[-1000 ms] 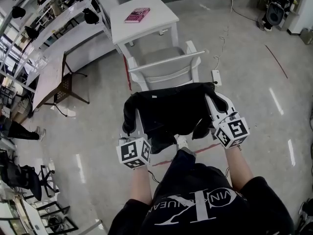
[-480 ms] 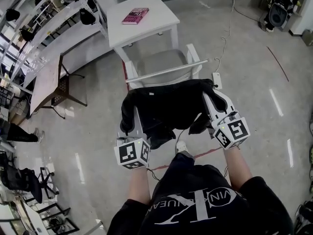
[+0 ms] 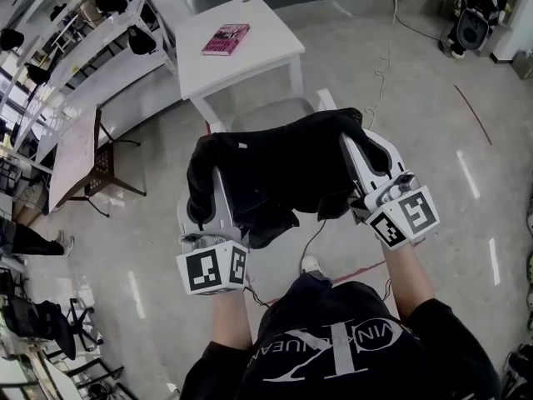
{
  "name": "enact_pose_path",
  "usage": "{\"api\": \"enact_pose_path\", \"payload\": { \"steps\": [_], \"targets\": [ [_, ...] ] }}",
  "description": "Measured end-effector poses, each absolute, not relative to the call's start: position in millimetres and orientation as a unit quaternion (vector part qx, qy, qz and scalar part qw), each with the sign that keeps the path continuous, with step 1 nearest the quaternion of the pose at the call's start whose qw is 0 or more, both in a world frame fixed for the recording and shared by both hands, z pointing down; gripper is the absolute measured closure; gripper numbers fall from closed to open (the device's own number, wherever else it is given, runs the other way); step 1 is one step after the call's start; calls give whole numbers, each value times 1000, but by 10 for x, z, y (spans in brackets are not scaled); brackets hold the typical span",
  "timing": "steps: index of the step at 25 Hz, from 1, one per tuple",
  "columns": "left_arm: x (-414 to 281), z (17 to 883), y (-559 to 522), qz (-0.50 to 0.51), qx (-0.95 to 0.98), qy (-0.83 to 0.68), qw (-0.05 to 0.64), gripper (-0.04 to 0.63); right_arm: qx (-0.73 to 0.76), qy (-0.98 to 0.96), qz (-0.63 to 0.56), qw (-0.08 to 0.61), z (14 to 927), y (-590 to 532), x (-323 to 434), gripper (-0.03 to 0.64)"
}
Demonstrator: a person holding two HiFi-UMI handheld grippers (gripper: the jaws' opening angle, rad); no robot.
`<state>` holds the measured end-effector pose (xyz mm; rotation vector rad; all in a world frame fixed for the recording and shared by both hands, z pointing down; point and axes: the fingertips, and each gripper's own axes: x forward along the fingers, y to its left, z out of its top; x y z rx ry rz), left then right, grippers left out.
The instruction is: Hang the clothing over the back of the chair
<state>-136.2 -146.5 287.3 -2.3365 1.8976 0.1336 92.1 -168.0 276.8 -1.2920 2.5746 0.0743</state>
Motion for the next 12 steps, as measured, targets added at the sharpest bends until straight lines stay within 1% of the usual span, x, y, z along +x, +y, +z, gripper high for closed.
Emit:
{"api": "enact_pose_path", "payload": {
  "steps": [5, 12],
  "targets": [
    [-1412, 2537, -1937, 65, -777, 620, 85, 537, -445, 884, 52, 134, 2436, -2100, 815, 578],
    [-1397, 2476, -2520, 44, -782, 614, 103, 537, -456, 884, 45, 95, 2396, -2703, 719, 578]
  ]
}}
